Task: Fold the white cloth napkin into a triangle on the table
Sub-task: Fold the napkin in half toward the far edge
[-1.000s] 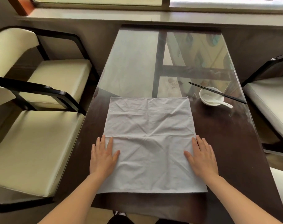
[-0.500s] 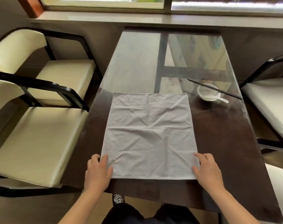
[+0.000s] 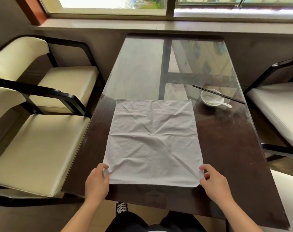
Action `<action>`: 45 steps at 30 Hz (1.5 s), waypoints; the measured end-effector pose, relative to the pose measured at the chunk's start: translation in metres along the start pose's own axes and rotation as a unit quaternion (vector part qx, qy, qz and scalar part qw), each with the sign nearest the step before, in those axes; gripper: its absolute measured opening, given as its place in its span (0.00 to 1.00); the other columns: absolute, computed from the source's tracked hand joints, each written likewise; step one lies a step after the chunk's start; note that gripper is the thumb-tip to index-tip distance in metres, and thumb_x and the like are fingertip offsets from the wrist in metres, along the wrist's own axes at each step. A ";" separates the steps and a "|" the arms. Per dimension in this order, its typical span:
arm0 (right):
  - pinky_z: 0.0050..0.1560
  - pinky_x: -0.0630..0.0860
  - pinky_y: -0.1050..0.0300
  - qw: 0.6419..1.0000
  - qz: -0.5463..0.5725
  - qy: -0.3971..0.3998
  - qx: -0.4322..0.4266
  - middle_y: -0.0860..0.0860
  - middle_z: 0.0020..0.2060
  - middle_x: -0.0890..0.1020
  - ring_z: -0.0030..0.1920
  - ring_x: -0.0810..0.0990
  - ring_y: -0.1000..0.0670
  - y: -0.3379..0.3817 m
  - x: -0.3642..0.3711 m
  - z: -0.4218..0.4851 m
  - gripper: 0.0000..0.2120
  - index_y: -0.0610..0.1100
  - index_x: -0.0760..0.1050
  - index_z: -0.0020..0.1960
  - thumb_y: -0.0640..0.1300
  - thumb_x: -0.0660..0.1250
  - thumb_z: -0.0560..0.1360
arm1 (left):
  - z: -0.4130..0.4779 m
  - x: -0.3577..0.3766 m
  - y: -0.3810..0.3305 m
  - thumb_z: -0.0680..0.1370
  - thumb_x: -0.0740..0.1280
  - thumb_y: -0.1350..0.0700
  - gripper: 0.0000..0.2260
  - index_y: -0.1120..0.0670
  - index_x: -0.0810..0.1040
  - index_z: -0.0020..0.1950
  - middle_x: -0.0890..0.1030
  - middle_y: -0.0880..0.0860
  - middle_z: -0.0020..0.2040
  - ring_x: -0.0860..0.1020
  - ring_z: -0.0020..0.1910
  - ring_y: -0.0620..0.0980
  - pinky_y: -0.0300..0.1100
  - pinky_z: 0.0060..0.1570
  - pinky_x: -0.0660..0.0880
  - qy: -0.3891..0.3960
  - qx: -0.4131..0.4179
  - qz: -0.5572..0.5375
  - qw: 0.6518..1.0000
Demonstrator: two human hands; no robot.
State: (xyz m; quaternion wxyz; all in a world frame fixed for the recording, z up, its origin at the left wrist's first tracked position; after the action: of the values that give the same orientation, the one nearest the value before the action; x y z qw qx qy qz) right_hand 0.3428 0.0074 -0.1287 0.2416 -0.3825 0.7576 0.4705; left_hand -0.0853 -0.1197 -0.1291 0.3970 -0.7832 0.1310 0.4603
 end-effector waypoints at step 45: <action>0.49 0.77 0.42 0.976 0.144 -0.084 -0.136 0.54 0.38 0.85 0.43 0.82 0.49 0.068 -0.093 0.038 0.06 0.51 0.80 0.44 0.47 0.68 0.79 | 0.072 -0.084 -0.053 0.73 0.75 0.65 0.08 0.54 0.84 0.48 0.86 0.49 0.40 0.82 0.41 0.43 0.31 0.41 0.78 -0.045 0.017 -0.395 0.918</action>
State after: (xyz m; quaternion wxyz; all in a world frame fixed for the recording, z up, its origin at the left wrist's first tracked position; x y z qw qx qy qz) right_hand 0.3433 0.0924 -0.0420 0.1797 -0.2573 0.7106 0.6298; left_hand -0.1448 -0.0452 -0.0519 0.5654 -0.7426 -0.1988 0.2989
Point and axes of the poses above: each hand's wrist, its own z-axis towards the middle knuckle, its own x-axis out of the palm, y = z × x, the point moved 10 cm from there along z, towards the middle knuckle
